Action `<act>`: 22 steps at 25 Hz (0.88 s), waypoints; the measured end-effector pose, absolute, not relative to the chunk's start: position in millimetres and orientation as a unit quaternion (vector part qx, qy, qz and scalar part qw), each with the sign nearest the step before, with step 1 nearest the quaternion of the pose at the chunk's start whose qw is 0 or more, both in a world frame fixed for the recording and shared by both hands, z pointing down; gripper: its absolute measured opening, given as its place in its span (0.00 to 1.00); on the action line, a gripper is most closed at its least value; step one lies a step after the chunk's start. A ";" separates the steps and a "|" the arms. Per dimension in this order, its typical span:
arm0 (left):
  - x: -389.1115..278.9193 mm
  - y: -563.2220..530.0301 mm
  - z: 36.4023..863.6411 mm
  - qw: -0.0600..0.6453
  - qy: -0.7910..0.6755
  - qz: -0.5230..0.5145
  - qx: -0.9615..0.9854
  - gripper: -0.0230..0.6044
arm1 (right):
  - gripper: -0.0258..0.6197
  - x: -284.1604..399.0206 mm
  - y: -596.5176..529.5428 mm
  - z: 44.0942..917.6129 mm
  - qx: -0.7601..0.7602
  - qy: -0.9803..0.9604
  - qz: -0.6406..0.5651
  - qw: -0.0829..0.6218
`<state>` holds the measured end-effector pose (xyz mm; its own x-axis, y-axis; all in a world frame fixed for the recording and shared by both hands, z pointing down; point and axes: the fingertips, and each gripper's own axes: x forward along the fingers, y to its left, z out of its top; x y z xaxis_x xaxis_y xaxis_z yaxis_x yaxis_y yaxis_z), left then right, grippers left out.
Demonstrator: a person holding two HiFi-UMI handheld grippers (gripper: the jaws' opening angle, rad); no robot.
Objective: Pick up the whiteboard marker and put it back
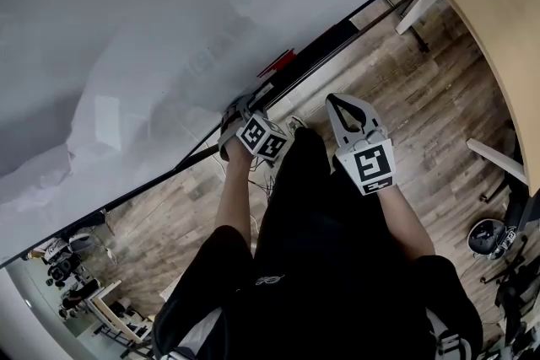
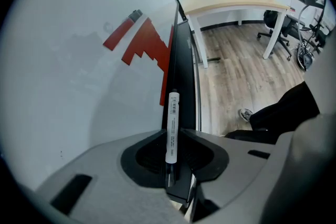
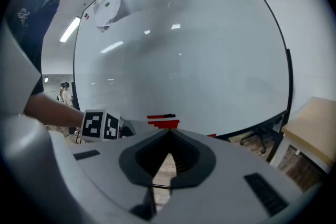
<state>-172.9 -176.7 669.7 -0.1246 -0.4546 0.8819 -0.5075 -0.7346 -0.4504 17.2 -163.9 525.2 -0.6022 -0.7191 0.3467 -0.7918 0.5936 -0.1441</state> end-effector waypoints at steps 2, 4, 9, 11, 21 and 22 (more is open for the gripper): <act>-172.6 -177.2 671.0 0.021 -0.365 0.655 0.661 0.15 | 0.04 17.2 -162.6 526.8 0.427 -0.883 0.145 0.127; -172.4 -177.0 671.1 0.020 -0.366 0.656 0.660 0.15 | 0.04 17.9 -161.6 526.6 0.428 -0.883 0.146 0.127; -172.2 -175.4 672.1 0.024 -0.364 0.655 0.661 0.14 | 0.04 18.4 -160.3 528.5 0.427 -0.883 0.146 0.130; -171.0 -175.2 672.0 0.030 -0.365 0.650 0.665 0.14 | 0.04 18.3 -159.9 529.0 0.427 -0.883 0.149 0.129; -168.9 -178.7 662.4 0.031 -0.404 0.613 0.678 0.14 | 0.04 24.2 -159.4 535.3 0.422 -0.884 0.153 0.129; -168.7 -179.3 659.6 0.031 -0.408 0.608 0.681 0.14 | 0.04 24.0 -159.5 535.9 0.422 -0.884 0.153 0.130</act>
<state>-168.7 -179.3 659.6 -0.0718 -0.5180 0.8523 -0.5927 -0.6651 -0.4542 24.0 -159.5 535.9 -0.6110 -0.7059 0.3582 -0.7852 0.5980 -0.1609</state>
